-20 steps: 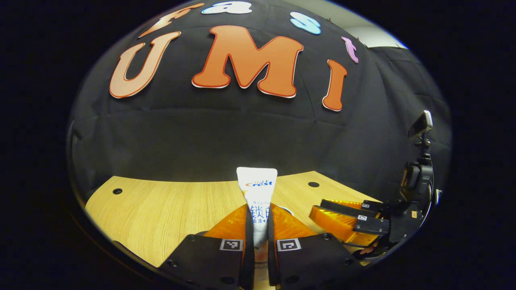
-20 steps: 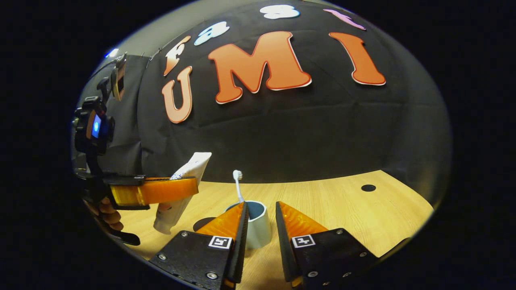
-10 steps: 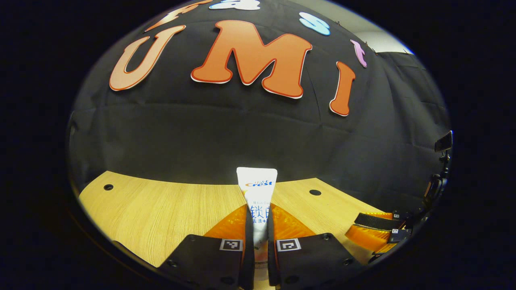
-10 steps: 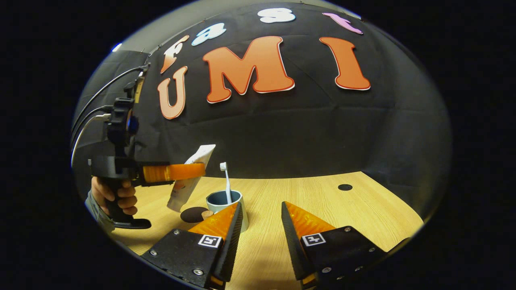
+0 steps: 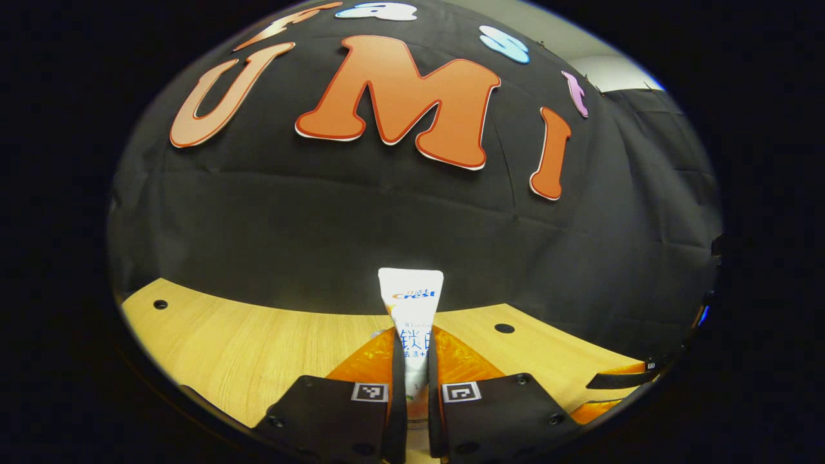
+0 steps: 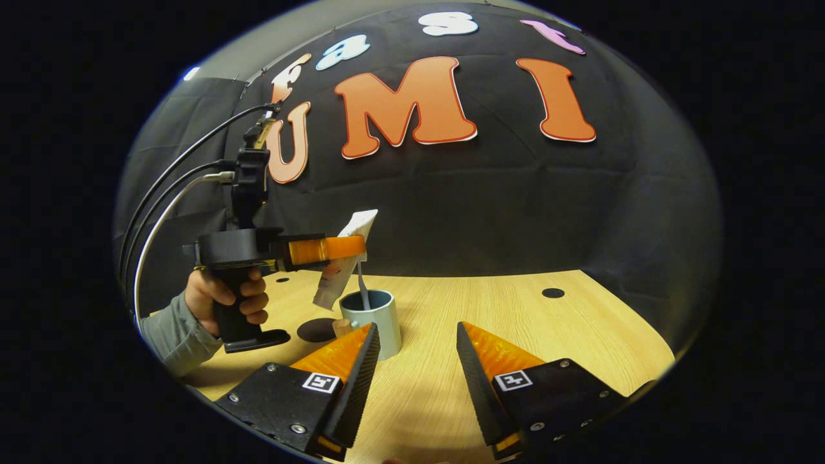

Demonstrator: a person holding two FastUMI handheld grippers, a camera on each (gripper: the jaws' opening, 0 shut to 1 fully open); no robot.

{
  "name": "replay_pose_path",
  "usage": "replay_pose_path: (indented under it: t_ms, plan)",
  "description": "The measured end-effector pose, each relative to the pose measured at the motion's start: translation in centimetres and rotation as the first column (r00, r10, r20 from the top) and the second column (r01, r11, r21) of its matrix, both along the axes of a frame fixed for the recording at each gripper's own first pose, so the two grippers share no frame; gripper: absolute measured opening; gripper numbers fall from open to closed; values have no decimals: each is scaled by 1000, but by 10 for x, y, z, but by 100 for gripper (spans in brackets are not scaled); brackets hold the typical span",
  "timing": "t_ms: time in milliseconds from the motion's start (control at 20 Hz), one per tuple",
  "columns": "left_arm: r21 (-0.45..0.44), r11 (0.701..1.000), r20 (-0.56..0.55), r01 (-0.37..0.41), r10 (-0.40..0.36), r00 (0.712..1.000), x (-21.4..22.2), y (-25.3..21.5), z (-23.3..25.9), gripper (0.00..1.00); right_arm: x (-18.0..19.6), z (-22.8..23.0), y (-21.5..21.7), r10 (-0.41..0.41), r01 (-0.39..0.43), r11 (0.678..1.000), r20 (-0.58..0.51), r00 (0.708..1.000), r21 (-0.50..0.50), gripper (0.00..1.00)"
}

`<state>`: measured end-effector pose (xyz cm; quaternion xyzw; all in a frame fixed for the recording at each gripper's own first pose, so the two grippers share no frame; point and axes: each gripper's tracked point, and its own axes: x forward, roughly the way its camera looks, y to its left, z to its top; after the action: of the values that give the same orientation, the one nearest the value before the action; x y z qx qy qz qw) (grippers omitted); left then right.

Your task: Put the toothbrush and toothpaste on the desktop into the cup, then pick up the cup and place it on the coaster on the desktop.

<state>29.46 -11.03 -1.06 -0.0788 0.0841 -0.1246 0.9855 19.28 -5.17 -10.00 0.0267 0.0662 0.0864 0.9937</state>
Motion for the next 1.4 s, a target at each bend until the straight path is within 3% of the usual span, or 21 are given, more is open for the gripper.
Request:
replay_pose_path:
  t_ms: [350,650,1100,1400]
  plan:
    - [-52,999,63,-9,13,998,9,-1,12,16,-9,9,-5,7,-6,1000,28,1000,-28,73]
    - [-100,994,137,33,-19,990,14,-12,32,17,-12,8,-4,6,-5,1000,30,1000,-20,73]
    - [-153,986,102,71,-56,993,27,-23,0,16,-17,6,-9,-6,6,1000,29,1000,-15,72]
    - [-74,997,75,37,-32,997,17,-19,-20,18,-16,4,-1,-4,4,1000,27,1000,4,73]
